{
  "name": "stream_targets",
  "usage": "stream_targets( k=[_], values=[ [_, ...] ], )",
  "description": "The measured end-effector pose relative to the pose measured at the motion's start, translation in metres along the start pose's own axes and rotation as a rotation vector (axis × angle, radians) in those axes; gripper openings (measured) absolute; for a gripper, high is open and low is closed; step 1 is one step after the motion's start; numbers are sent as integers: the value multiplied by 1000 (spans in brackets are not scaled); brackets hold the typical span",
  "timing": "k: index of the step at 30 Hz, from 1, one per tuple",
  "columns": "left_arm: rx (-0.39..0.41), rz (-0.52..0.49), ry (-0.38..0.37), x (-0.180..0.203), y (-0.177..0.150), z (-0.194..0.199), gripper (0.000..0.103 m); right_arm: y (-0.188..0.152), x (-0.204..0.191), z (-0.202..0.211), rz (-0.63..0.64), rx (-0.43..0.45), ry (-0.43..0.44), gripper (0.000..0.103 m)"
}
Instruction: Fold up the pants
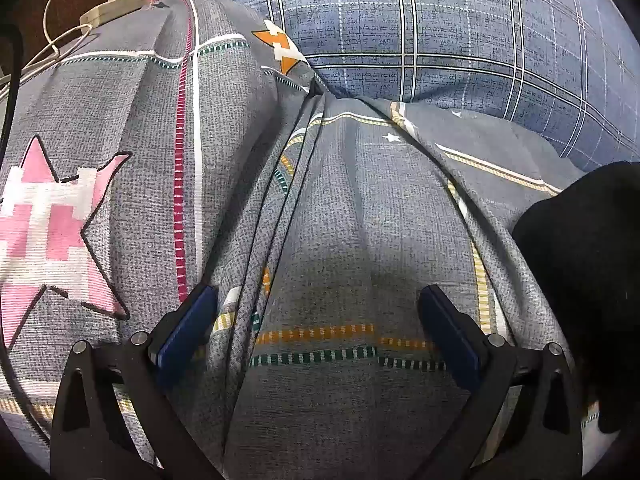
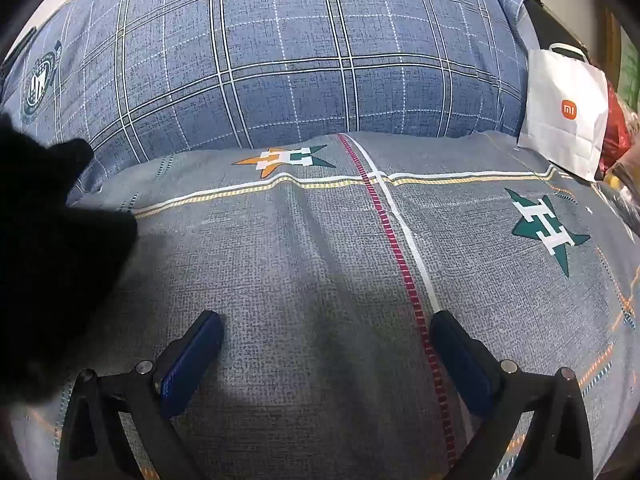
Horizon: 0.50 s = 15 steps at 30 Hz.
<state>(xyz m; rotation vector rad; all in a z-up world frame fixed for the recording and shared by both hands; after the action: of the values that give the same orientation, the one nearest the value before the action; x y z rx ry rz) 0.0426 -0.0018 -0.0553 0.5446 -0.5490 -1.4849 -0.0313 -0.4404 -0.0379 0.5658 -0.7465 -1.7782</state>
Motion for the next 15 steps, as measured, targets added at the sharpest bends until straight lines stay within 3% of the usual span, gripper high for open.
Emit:
stream_targets(
  k=[15],
  values=[
    [0,0,0,-1,-1,1,102,0,0,1,-3,0,3,103]
  ],
)
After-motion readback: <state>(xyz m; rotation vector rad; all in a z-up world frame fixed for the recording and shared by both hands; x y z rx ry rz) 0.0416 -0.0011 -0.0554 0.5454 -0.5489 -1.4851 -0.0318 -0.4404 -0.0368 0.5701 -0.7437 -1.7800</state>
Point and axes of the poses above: each gripper's, at about its wrist camera, not at the fingertips, and z roughly against the way its jaws point, x to its right, y to its top, the point moved 7 cm from there along -z, roughly the way its jaws point, and after that the axes turned 3 degrees about x, right-handed, at the moved point
